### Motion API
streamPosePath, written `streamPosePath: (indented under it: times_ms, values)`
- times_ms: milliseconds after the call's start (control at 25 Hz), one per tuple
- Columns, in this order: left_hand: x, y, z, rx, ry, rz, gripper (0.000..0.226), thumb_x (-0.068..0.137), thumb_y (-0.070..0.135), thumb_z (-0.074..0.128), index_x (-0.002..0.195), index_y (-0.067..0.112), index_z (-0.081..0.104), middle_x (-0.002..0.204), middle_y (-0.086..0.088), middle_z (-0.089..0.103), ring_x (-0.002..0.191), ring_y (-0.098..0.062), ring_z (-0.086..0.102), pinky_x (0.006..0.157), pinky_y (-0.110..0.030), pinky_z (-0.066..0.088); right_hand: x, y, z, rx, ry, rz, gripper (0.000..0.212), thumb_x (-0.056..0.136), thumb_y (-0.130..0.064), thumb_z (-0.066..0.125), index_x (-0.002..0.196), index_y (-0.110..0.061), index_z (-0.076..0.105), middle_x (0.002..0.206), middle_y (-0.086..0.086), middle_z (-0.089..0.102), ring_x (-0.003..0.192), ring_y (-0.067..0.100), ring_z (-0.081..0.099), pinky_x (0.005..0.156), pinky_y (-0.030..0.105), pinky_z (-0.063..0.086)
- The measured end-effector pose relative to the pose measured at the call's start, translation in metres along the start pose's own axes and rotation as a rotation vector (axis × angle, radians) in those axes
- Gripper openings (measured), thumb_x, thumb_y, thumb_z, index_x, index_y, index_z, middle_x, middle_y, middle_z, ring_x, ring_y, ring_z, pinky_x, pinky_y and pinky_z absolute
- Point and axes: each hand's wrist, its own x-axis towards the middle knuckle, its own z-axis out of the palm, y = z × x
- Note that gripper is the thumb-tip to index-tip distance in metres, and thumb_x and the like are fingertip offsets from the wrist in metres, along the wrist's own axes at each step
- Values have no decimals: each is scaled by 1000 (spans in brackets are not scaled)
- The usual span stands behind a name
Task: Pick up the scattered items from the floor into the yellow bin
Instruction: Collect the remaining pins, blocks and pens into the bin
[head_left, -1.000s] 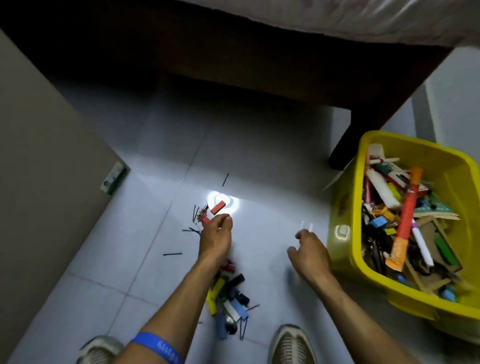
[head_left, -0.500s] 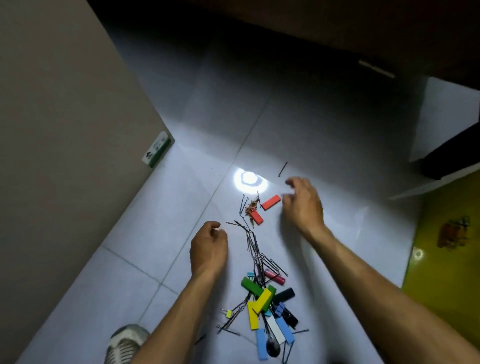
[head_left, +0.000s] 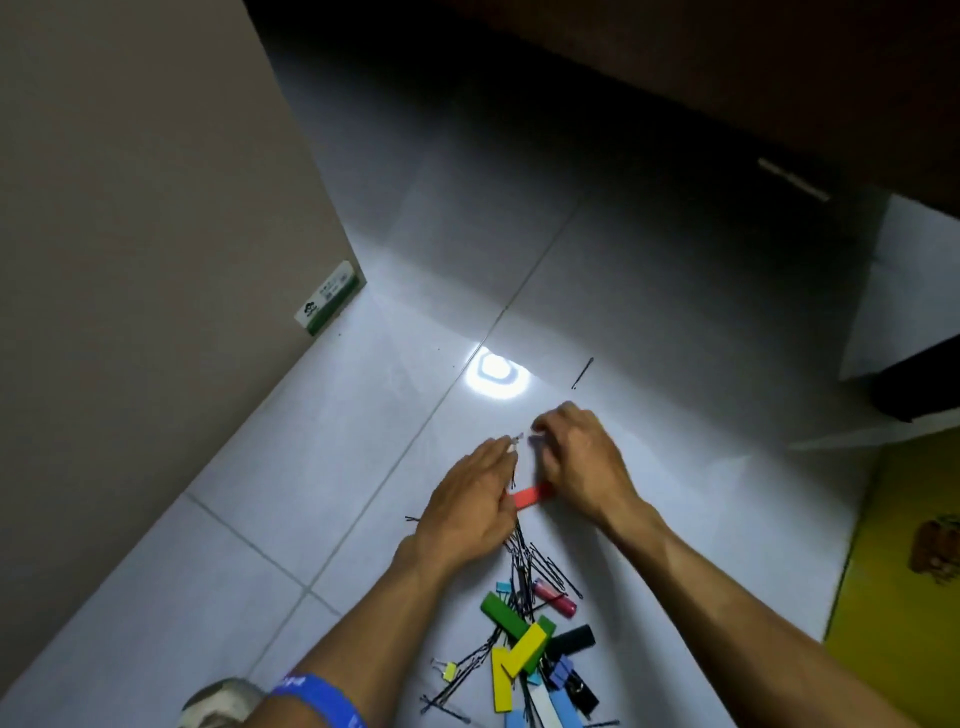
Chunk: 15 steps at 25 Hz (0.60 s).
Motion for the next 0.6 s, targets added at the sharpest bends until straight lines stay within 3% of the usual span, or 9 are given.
streamPosePath:
  times_ms: [120,200,280,400,520,600]
  values:
    - [-22,-9,2,-87,136,-91,57,99,22,44,154,19,27,162,0,23,149,-17,16,118,-25,6,43,30,-17,-119,75,220,30,94,-16,53,124,-10,55,125,15,52,107,33,50,91,42,45]
    - [-33,-18,1,-77,235,-295,55,99,22,45,152,18,31,159,-4,27,146,-22,22,120,-33,20,55,39,-18,-187,8,253,27,95,-12,52,122,-8,55,126,16,50,107,33,49,90,42,45]
    - [-44,-23,4,33,255,-376,47,97,22,45,144,18,39,146,-5,38,132,-22,34,107,-34,38,49,33,-11,-220,12,230,23,95,-7,53,117,-5,57,121,16,54,103,30,50,87,37,45]
    - [-55,-16,18,45,231,-233,42,94,16,44,136,19,47,132,1,43,116,-17,39,92,-26,39,20,16,-3,-267,36,123,12,97,-7,53,103,-5,63,107,12,58,90,25,51,78,33,44]
    - [-69,-5,25,-45,190,-101,40,95,13,45,133,14,54,127,2,48,113,-15,43,93,-26,42,-29,-2,6,-263,-75,-8,11,96,-13,53,90,-11,62,96,5,55,83,23,50,72,33,44]
    - [-85,-8,22,-126,244,-157,40,94,11,47,134,13,56,130,0,51,118,-19,45,99,-30,42,-60,-14,12,-247,-172,-76,10,94,-15,54,93,-13,63,102,4,57,88,25,53,75,35,45]
